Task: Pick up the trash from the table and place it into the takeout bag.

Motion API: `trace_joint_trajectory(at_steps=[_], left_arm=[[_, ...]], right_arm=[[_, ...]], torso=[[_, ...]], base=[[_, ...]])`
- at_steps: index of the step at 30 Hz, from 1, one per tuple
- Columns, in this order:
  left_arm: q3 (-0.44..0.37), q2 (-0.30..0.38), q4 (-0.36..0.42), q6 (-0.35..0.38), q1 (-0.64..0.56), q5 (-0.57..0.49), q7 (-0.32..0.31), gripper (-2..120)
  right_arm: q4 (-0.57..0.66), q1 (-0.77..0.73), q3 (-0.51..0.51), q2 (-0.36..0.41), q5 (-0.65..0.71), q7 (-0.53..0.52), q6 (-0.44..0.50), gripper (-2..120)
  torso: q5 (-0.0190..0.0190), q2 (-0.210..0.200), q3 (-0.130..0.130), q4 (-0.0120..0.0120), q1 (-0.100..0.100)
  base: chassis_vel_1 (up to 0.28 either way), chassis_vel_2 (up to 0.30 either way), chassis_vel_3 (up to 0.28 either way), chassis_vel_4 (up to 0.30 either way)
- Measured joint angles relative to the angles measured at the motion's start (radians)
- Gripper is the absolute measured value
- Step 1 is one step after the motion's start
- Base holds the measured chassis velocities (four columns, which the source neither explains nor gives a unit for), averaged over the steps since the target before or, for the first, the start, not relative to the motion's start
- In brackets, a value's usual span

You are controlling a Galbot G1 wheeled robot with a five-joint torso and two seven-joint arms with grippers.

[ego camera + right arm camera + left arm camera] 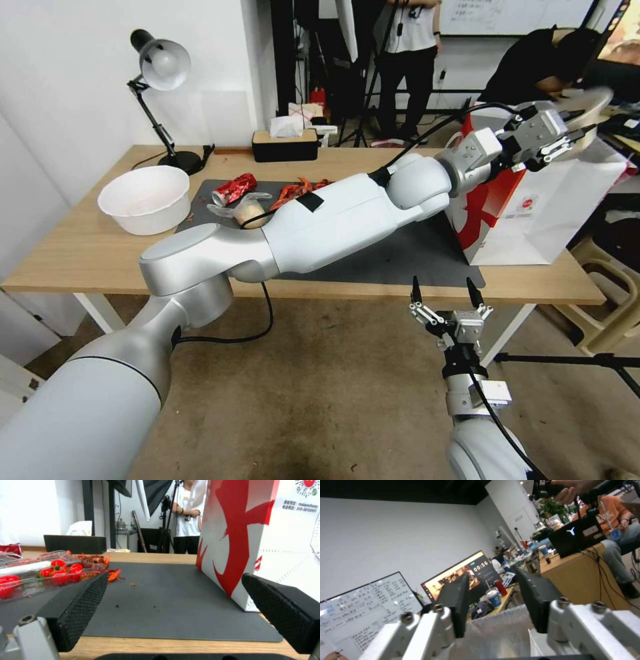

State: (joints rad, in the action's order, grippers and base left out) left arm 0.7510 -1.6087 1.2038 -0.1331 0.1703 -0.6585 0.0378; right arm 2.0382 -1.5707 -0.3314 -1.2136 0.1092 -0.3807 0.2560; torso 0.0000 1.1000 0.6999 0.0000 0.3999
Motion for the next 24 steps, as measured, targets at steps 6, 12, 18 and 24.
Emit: trace_joint_trajectory(at_steps=[6,12,18,24], left_arm=[[-0.04,0.002,0.004,0.009,-0.019,0.01,-0.021,66],[-0.096,0.068,0.045,0.028,-0.047,-0.001,-0.026,87],[-0.145,0.184,0.099,0.034,-0.108,-0.011,-0.029,99],[-0.231,0.39,0.205,0.037,-0.225,-0.013,-0.027,100]], right_arm=[[0.011,-0.007,-0.004,-0.002,-0.001,0.0,0.0,100],[0.012,-0.006,-0.006,0.002,-0.001,-0.001,0.0,100],[0.012,-0.005,-0.006,0.003,0.0,-0.003,-0.001,100],[0.007,-0.002,-0.005,0.007,0.0,-0.003,-0.003,100]], torso=[[0.0,0.0,0.0,-0.0002,0.0],[-0.0001,0.0,0.0,-0.0001,0.0],[-0.0004,0.0,0.0,0.0,0.0],[-0.0007,0.0,0.0,0.0003,0.0]], base=[[0.0,0.0,0.0,0.0],[0.0,0.0,0.0,0.0],[0.0,0.0,0.0,0.0],[0.0,0.0,0.0,0.0]])
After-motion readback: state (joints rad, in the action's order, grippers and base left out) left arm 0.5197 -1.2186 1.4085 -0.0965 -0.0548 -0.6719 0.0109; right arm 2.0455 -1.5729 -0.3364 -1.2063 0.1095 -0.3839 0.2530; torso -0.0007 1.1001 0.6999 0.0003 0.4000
